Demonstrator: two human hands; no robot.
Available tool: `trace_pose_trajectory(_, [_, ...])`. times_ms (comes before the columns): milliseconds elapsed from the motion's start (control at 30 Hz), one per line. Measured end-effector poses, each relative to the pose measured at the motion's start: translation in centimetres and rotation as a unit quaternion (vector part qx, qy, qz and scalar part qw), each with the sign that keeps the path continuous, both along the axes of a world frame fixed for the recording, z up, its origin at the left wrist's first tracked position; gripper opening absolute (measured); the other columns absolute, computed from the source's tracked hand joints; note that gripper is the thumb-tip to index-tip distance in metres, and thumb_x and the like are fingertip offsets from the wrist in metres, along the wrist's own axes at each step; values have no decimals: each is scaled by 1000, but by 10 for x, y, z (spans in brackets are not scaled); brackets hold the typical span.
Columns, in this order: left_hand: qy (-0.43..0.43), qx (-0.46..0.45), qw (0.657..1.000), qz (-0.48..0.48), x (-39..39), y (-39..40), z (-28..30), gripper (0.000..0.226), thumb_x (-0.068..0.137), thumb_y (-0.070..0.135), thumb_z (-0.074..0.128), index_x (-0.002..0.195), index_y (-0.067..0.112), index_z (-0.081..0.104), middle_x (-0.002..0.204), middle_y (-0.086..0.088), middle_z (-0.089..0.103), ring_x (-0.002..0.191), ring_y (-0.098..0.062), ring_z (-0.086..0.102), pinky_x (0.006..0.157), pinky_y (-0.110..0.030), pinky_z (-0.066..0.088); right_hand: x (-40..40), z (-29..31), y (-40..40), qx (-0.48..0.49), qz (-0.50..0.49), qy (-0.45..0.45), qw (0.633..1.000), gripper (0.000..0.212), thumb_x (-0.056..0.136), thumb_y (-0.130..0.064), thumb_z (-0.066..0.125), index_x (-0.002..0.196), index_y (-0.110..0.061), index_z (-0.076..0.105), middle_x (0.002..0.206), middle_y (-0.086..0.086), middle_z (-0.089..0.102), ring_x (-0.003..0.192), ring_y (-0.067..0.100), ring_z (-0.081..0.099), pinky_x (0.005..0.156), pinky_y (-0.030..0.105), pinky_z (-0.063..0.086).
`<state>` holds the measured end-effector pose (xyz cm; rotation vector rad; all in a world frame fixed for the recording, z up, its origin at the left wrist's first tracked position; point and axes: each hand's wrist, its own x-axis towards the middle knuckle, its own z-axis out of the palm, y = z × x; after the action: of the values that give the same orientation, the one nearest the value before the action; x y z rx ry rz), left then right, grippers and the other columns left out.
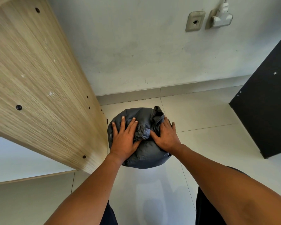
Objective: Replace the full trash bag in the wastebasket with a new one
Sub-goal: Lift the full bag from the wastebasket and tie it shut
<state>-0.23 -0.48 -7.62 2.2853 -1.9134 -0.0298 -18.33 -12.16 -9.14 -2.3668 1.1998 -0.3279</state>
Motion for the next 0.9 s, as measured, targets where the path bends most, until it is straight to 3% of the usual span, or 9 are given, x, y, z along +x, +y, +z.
trace_pose_trajectory(367, [10, 25, 1000, 7, 0, 0, -4, 77, 97, 59, 48, 161, 22, 24, 168, 5, 23, 158, -34, 1, 121, -69, 0, 2, 5, -2, 25, 12, 71, 997, 85, 95, -71, 28, 161, -22, 4, 169, 0, 1, 155, 19, -8, 122, 55, -5])
trace_pose_trajectory(500, [69, 22, 997, 18, 0, -2, 0, 74, 98, 60, 49, 159, 25, 28, 166, 1, 29, 158, -32, 3, 123, -64, -4, 3, 7, -4, 33, 21, 84, 996, 85, 94, -70, 31, 161, -23, 6, 169, -1, 2, 155, 21, -6, 122, 55, -4])
trace_pose_trajectory(600, [154, 21, 987, 51, 2, -4, 3, 67, 98, 58, 52, 155, 27, 37, 163, -8, 36, 157, -30, 12, 125, -59, -3, 5, 9, -11, 59, 23, 63, 996, 82, 95, -65, 42, 160, -23, 15, 168, 0, 12, 154, 26, 6, 123, 54, 5])
trace_pose_trajectory(667, [210, 16, 975, 78, 4, -5, 6, 58, 100, 48, 56, 151, 24, 45, 160, -12, 39, 154, -32, 21, 126, -56, 4, 6, 12, -13, 76, 13, 24, 997, 72, 97, -57, 48, 156, -21, 29, 164, 2, 26, 150, 27, 22, 122, 53, 19])
trace_pose_trajectory(733, [261, -8, 960, 101, 7, -3, 10, 47, 100, 36, 60, 144, 19, 55, 150, -16, 52, 144, -37, 41, 124, -54, 23, 7, 19, -12, 112, -23, -38, 993, 59, 99, -52, 50, 147, -19, 45, 151, 7, 46, 137, 29, 44, 113, 46, 36])
trace_pose_trajectory(800, [300, -51, 944, 130, 10, 0, 12, 35, 99, 28, 63, 131, 13, 65, 123, -16, 71, 119, -37, 63, 107, -49, 47, 7, 29, -8, 166, -83, -115, 976, 52, 99, -52, 50, 136, -15, 55, 133, 9, 62, 120, 30, 58, 99, 37, 47])
trace_pose_trajectory(900, [328, -114, 917, 195, 10, 2, 16, 25, 100, 23, 62, 118, 7, 70, 102, -15, 75, 100, -33, 70, 91, -44, 56, 10, 39, -4, 225, -160, -225, 935, 58, 97, -61, 46, 126, -14, 63, 118, 7, 70, 109, 25, 65, 94, 35, 51])
